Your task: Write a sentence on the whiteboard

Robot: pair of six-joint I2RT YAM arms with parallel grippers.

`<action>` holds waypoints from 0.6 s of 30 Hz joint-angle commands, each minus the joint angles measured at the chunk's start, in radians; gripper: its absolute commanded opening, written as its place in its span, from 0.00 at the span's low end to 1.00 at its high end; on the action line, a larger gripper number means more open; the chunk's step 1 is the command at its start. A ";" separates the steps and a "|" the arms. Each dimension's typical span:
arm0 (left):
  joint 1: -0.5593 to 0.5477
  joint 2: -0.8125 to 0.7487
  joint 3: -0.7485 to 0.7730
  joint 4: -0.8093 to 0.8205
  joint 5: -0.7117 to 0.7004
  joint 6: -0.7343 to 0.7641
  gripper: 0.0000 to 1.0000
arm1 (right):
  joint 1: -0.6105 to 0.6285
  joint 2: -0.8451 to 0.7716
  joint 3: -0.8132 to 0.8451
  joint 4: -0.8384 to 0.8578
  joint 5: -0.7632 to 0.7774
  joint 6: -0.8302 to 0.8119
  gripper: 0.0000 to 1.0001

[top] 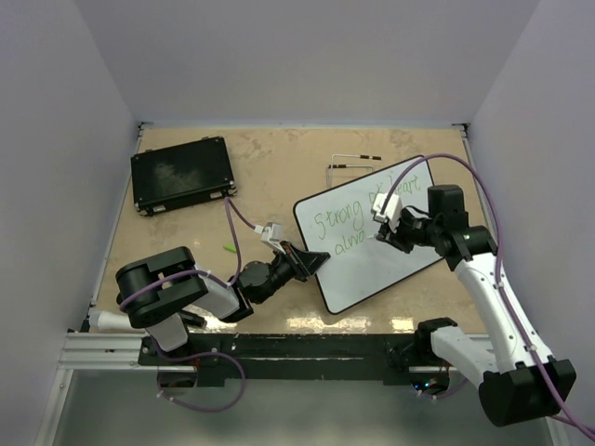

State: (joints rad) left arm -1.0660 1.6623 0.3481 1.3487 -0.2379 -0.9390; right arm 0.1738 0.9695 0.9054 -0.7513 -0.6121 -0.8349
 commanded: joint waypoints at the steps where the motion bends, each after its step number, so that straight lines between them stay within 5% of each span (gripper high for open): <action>1: -0.008 0.014 -0.012 0.159 0.042 0.124 0.00 | 0.001 -0.060 0.089 -0.014 -0.038 0.023 0.00; 18: -0.006 0.014 -0.018 0.178 0.068 0.120 0.00 | -0.071 -0.065 0.010 0.090 -0.093 0.054 0.00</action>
State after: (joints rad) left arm -1.0660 1.6634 0.3477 1.3491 -0.2325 -0.9390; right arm 0.1181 0.9047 0.9241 -0.7090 -0.6559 -0.7853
